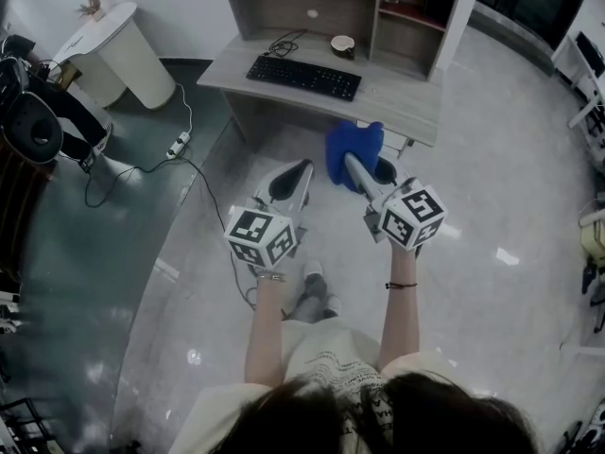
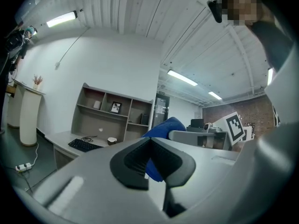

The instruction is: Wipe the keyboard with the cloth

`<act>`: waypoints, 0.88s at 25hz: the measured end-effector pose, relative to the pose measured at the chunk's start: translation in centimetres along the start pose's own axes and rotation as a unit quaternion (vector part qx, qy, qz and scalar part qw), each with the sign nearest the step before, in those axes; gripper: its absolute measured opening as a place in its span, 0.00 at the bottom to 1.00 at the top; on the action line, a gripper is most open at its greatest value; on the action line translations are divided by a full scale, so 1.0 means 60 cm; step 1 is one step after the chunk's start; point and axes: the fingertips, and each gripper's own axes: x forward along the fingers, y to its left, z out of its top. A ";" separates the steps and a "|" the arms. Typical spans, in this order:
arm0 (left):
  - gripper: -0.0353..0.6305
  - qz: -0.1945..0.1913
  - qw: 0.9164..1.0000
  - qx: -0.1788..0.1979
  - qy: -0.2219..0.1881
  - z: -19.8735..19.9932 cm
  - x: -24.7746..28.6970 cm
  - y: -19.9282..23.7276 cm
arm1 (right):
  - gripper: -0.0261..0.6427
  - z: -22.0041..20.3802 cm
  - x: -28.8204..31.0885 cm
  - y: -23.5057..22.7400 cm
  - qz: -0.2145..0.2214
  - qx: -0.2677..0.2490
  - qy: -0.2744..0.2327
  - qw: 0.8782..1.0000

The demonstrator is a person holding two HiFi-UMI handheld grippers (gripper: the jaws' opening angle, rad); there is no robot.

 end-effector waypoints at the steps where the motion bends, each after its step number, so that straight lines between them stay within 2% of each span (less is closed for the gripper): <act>1: 0.06 0.000 1.000 -0.001 0.000 -0.001 0.008 0.009 | 0.13 -0.003 0.008 -0.007 0.000 0.000 0.002 1.000; 22: 0.06 -0.021 1.000 -0.015 0.018 -0.005 0.148 0.149 | 0.13 -0.027 0.158 -0.124 -0.008 0.012 0.026 1.000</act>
